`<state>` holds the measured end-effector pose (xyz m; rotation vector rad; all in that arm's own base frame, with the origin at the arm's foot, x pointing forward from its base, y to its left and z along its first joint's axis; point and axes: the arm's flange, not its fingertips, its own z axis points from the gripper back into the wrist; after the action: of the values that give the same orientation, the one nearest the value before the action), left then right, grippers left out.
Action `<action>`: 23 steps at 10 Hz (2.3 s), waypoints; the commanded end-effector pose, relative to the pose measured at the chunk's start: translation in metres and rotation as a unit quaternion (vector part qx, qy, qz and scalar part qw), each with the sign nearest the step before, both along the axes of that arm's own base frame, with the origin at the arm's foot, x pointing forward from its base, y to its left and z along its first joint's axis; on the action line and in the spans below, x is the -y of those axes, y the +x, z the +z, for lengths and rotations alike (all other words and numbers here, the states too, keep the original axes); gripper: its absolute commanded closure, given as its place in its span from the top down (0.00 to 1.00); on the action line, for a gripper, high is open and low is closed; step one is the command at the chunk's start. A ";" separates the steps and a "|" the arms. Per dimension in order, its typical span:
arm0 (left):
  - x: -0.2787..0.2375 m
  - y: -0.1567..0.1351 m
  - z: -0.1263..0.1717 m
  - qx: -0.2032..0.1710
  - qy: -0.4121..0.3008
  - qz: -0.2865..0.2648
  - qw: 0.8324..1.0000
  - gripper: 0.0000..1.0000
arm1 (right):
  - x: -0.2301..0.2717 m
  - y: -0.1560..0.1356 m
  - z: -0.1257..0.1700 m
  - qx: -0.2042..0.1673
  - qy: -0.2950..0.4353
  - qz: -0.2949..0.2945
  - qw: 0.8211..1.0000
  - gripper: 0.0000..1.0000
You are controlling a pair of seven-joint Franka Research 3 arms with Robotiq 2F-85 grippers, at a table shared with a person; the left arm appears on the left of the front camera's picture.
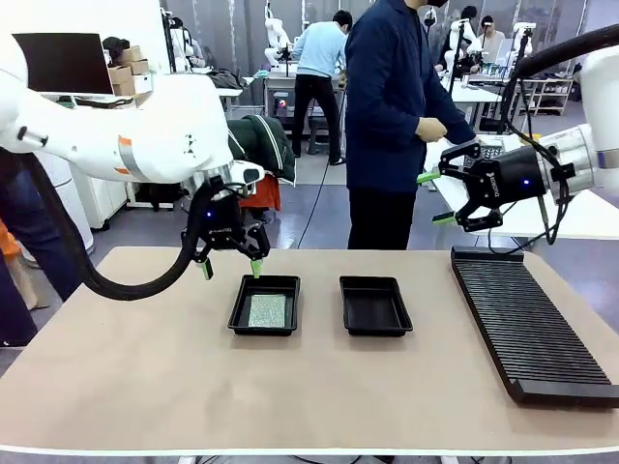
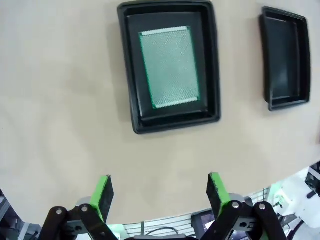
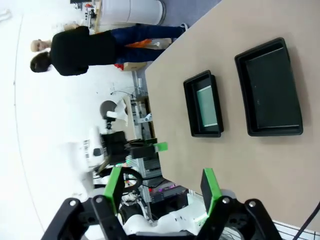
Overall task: Inspect and transfer BCBs to ESD trays.
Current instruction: Pick up the ESD tray and place it on the left side of the table.
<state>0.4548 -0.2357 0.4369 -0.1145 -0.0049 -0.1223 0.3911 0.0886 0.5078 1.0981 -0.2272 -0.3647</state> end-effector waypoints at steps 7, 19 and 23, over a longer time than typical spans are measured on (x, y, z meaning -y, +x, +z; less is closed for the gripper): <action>0.008 0.038 -0.077 0.051 0.064 0.040 0.996 1.00 | 0.000 0.000 0.000 0.000 0.000 0.000 1.000 0.82; 0.001 0.049 -0.122 0.057 0.052 0.081 0.994 0.76 | 0.000 0.000 0.000 0.000 0.000 0.000 1.000 0.82; 0.001 0.049 -0.122 0.065 0.047 0.080 0.994 0.54 | 0.000 0.000 0.000 0.000 0.000 0.000 1.000 0.82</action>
<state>0.5043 -0.2337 0.3190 -0.0122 -0.1122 0.0205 0.3873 0.0888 0.5075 1.0979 -0.2386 -0.3734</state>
